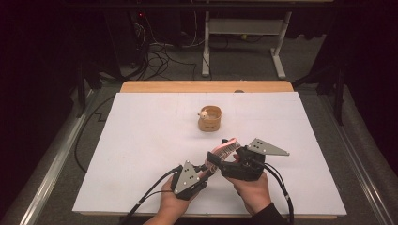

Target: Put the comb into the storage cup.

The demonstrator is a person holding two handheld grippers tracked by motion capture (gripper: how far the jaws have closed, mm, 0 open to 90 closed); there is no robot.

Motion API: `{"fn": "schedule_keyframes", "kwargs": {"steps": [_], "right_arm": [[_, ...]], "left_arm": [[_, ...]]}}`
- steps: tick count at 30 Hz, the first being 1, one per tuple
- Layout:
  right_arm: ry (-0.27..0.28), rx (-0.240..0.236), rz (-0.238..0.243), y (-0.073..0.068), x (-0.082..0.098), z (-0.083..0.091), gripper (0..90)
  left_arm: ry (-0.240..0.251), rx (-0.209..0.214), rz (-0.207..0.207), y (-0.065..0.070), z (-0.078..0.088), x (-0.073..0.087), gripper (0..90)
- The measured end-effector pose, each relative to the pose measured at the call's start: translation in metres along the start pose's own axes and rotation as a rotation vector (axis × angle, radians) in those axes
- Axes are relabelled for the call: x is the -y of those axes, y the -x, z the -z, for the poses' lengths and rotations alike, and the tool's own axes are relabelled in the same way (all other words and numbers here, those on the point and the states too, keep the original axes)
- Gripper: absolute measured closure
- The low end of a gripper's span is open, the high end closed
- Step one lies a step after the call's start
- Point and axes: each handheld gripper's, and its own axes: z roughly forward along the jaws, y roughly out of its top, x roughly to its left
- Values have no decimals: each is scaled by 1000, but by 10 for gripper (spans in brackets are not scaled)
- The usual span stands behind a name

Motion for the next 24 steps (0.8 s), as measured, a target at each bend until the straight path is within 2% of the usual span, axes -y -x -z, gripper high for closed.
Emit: {"fn": "schedule_keyframes", "kwargs": {"steps": [3, 8, 9, 13, 14, 16, 18, 21, 22, 24], "right_arm": [[0, -2, 1, 0, 0, 0, 207], [4, -5, -4, 0, 0, 0, 207], [4, -4, -4, 0, 0, 0, 207], [5, -3, -3, -1, 0, 0, 207], [4, -4, -3, 0, 0, 0, 208], [5, -4, -1, 0, 0, 0, 208], [9, -2, 1, 0, -1, 0, 208], [16, -5, 8, -1, -2, 2, 208], [17, -4, 10, -1, -3, 2, 208], [23, -3, 11, -2, -4, 3, 208]], "left_arm": [[-3, -5, 5, -1, 0, 0, 722], [2, 1, 3, -2, 1, 0, 719], [0, -3, 6, -2, 1, -1, 677], [4, -3, 16, -4, 1, -1, 652], [1, -1, 15, -4, 1, -1, 617], [-3, 8, 15, -5, 1, -1, 616], [-8, 15, 17, -5, 0, 0, 564], [-10, 25, 19, -6, 0, 0, 558], [-14, 29, 27, -6, -1, 0, 510], [-20, 35, 34, -7, -2, 0, 505]]}}
